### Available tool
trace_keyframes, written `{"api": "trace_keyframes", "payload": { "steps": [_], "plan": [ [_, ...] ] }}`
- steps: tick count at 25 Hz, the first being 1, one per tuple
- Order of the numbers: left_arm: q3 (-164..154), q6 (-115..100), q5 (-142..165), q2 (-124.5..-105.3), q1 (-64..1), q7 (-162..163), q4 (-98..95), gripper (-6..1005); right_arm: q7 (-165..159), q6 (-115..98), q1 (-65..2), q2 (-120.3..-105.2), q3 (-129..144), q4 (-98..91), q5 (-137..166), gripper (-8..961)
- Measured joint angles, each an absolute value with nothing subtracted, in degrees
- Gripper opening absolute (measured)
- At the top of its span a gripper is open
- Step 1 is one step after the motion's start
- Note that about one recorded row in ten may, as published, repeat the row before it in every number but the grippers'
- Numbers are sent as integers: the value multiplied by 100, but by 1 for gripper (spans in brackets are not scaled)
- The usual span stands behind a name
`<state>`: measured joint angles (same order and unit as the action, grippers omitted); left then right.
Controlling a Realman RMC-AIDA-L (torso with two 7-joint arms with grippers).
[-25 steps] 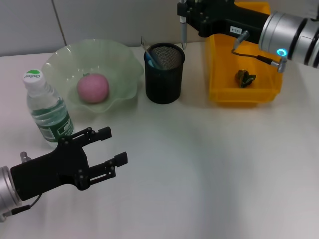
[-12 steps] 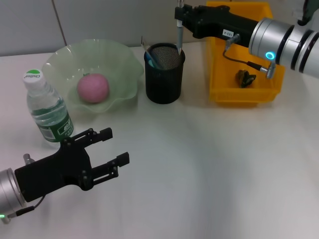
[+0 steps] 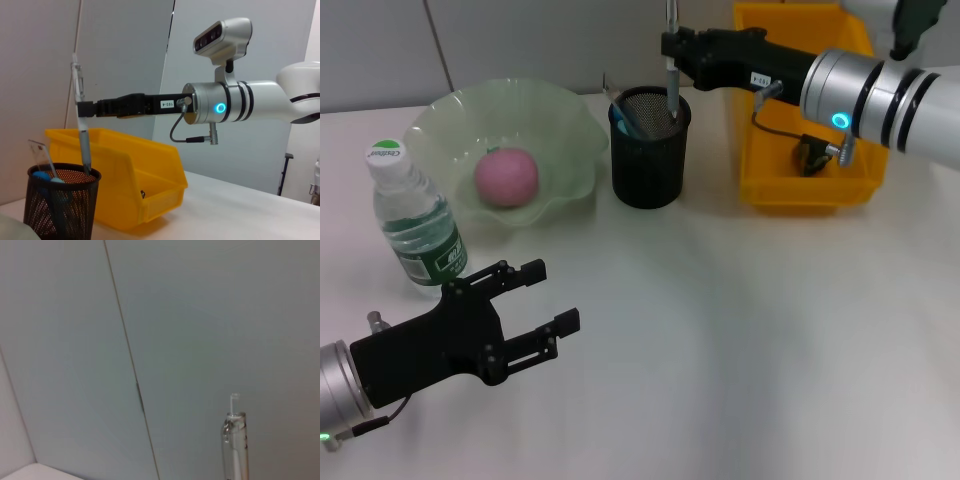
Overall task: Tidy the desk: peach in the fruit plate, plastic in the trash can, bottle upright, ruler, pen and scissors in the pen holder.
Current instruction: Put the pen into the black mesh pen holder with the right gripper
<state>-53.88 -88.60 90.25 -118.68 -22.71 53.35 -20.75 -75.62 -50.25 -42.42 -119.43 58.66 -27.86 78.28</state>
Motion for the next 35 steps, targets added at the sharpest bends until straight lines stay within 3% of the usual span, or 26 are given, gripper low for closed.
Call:
{"api": "trace_keyframes", "payload": {
  "steps": [12,35],
  "plan": [
    [-5397,-8840,9027,-11856,-2207,5296,-2073,748,-7145,-4701,-4625,-11967,5877,-2164,7690,208],
    [-5370,-8895,9026,-11847,-2142,5339,-2075,748,-6997,-4368,-4629,-11970,6319,-2190,7691,229]
  ]
}}
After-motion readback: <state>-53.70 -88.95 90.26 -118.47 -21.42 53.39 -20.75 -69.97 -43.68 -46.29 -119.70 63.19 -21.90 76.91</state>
